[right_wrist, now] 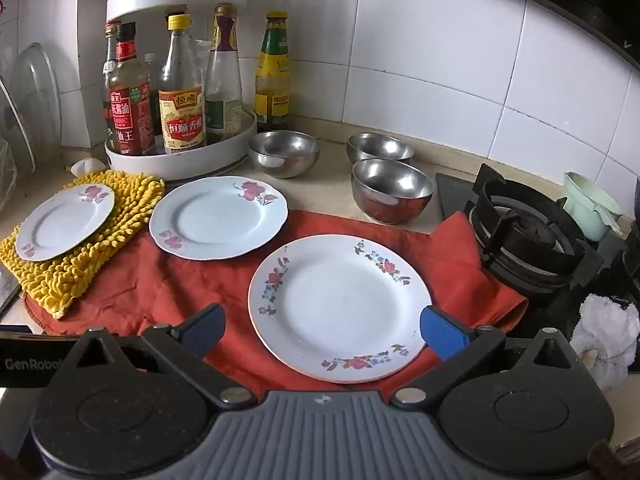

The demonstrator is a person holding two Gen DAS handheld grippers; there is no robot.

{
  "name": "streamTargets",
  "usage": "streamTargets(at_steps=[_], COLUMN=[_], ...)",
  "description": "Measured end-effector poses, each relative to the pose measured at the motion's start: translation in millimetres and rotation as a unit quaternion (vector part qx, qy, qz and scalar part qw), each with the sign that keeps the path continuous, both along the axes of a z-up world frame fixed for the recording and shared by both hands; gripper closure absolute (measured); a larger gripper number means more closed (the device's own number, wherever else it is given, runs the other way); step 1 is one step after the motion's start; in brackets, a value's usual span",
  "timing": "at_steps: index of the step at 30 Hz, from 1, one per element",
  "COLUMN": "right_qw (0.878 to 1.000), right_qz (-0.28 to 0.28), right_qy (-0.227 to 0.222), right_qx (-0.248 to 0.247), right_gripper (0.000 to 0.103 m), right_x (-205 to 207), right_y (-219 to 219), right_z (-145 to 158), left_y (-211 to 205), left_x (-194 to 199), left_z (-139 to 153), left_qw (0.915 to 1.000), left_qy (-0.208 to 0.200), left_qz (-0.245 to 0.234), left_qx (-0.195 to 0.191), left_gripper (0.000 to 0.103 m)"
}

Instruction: Organize plates and bowls

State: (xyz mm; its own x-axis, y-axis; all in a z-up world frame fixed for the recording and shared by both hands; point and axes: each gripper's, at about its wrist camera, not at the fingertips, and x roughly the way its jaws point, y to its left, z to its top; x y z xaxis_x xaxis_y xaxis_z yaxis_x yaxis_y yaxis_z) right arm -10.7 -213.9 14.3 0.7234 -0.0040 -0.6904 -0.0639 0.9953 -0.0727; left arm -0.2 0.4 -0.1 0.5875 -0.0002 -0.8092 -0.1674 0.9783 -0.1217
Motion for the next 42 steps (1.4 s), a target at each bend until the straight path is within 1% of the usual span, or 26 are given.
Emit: streamTargets(at_steps=[13, 32, 42], right_qw=[1.0, 1.0, 1.0], right_qz=[0.004, 0.005, 0.0], right_qy=[0.006, 0.008, 0.013], right_qx=[0.008, 0.009, 0.009], right_gripper=[0.003, 0.003, 0.003], right_x=[1.2, 1.0, 5.2], right_y=[2.8, 3.5, 4.4], right_z=[1.1, 0.7, -0.7], left_y=[4.5, 1.8, 1.1], left_x=[-2.3, -0.6, 3.8], left_z=[-4.6, -2.5, -6.2], left_qw=[1.0, 1.0, 0.9999], left_qy=[-0.002, 0.002, 0.003], left_qz=[-0.004, 0.0, -0.004], left_qx=[0.002, 0.002, 0.009], left_gripper=[0.0, 0.0, 0.0])
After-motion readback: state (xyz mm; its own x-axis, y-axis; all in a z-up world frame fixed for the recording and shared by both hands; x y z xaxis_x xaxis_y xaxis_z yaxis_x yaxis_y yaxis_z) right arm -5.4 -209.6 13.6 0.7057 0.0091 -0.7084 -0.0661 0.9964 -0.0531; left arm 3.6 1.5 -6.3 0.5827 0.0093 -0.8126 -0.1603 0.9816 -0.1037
